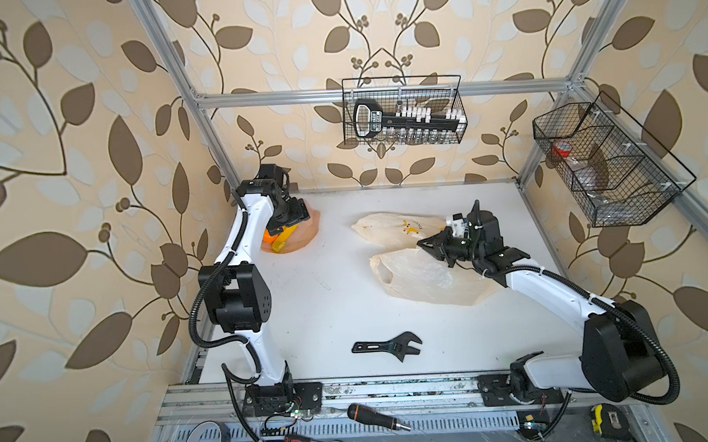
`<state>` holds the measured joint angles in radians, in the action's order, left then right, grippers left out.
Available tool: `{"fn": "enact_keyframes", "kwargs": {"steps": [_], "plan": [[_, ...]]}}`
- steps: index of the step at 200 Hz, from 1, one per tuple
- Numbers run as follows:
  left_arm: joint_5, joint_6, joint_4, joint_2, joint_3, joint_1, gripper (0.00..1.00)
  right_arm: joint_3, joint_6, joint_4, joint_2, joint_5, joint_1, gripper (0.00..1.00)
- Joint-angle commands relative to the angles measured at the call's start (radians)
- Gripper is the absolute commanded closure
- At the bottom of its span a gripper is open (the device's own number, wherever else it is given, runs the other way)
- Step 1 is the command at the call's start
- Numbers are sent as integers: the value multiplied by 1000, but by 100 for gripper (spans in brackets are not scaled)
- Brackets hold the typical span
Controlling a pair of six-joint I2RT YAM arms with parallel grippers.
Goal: Place the fruits into the plastic bag
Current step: Pick up the fruit from the plate.
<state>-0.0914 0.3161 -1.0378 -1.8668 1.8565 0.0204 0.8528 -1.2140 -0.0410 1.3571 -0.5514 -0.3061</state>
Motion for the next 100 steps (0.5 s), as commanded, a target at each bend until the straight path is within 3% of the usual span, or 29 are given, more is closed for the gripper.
{"fn": "enact_keyframes", "kwargs": {"steps": [1, 65, 100], "plan": [[68, -67, -37, -46, 54, 11, 18, 32, 7, 22, 0, -8, 1, 100], [191, -203, -36, -185, 131, 49, 32, 39, 10, 30, 7, -11, 0, 100], [217, -227, -9, -266, 173, 62, 35, 47, 13, 38, 14, -9, -8, 100]]}}
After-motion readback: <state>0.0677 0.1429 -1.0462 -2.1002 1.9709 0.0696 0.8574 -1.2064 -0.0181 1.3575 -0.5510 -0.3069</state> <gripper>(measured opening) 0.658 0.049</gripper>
